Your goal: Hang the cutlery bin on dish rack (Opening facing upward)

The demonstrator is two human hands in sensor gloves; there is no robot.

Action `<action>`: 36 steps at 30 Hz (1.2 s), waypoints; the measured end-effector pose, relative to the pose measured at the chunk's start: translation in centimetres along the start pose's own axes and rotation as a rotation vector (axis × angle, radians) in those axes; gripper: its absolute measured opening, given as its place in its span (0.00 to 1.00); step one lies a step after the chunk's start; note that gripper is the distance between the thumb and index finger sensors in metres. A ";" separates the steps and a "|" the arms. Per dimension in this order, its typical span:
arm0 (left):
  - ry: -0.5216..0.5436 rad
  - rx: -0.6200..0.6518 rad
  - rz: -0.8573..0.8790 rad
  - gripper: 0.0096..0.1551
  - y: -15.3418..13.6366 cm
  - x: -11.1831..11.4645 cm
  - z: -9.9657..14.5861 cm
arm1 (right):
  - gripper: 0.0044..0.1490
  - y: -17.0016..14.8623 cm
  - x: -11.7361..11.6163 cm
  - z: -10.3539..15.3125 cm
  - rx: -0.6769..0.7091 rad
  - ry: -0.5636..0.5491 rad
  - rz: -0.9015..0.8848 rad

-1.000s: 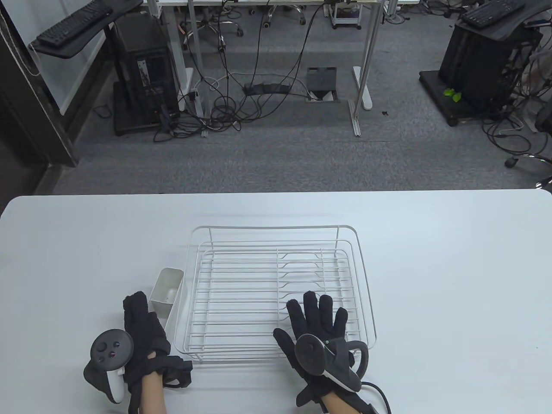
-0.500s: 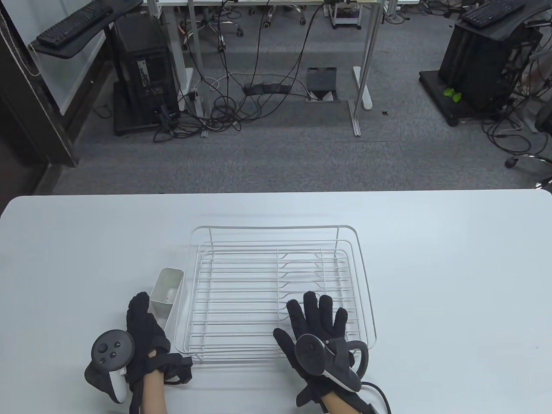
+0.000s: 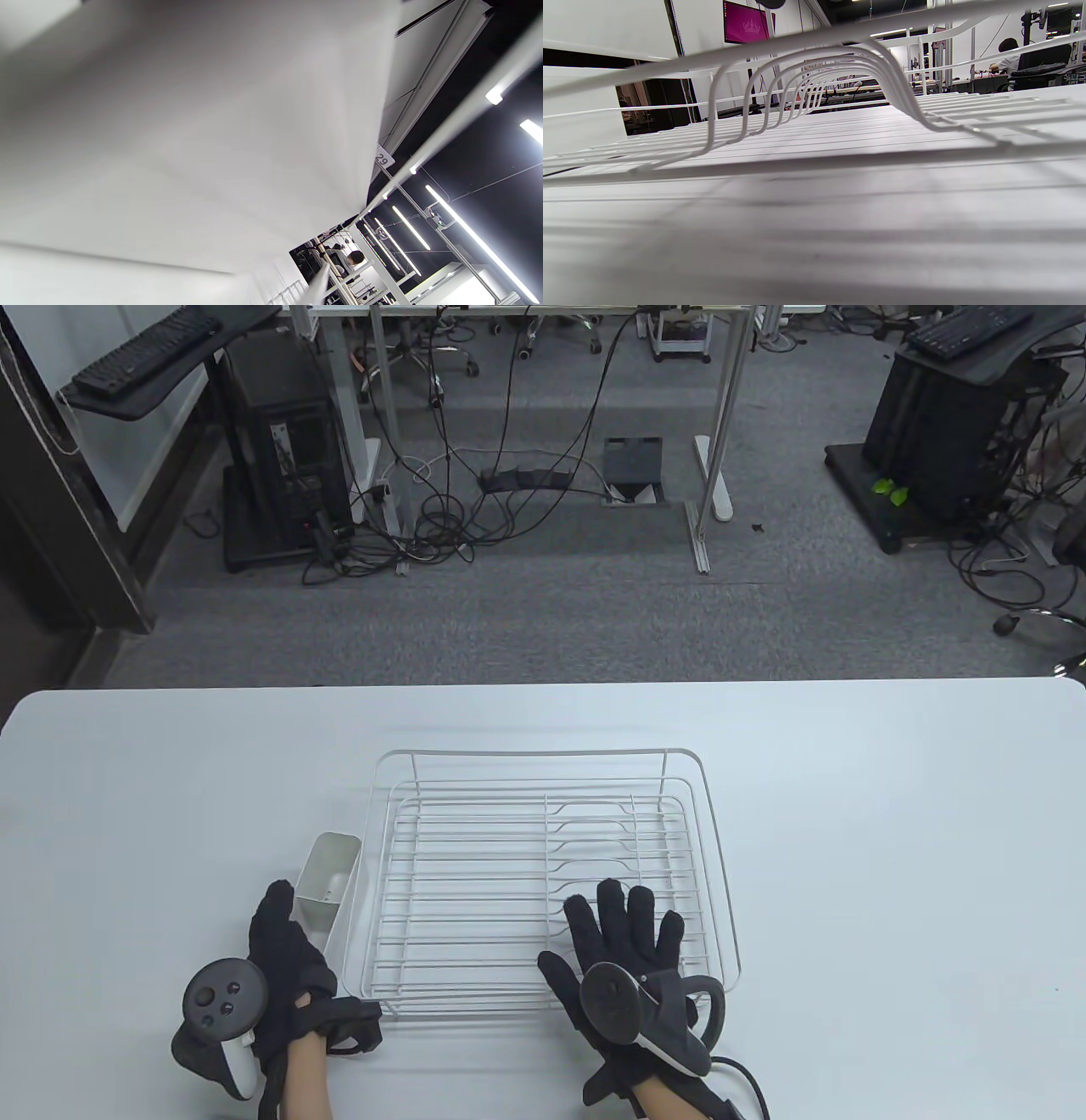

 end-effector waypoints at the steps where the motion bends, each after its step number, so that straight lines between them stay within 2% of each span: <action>1: 0.006 -0.008 -0.002 0.28 0.0 -0.1 0.0 | 0.49 0.0 0.0 0.0 0.000 0.000 0.000; 8: 0.037 -0.031 0.056 0.28 -0.4 -0.7 0.2 | 0.49 0.0 0.0 0.0 0.000 0.000 0.000; 21: 0.105 0.091 -0.010 0.28 2.0 -3.8 0.9 | 0.49 0.0 0.0 0.0 0.000 0.001 0.001; 30: 0.173 0.124 0.144 0.28 3.0 -5.9 1.9 | 0.49 0.0 0.0 0.0 0.000 0.001 0.001; 36: 0.212 0.137 0.248 0.28 3.5 -6.2 2.5 | 0.49 0.0 0.0 0.0 0.000 0.001 0.001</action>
Point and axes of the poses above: the tracker on the back of each hand, its own y axis roughly to the thumb side, its own z axis roughly from the fingertips to the wrist, x = y × z, the point moved 5 cm from there along -z, roughly from the wrist to the fingertips, and after that the axes turned 2 degrees about z, right-handed, at the moved point
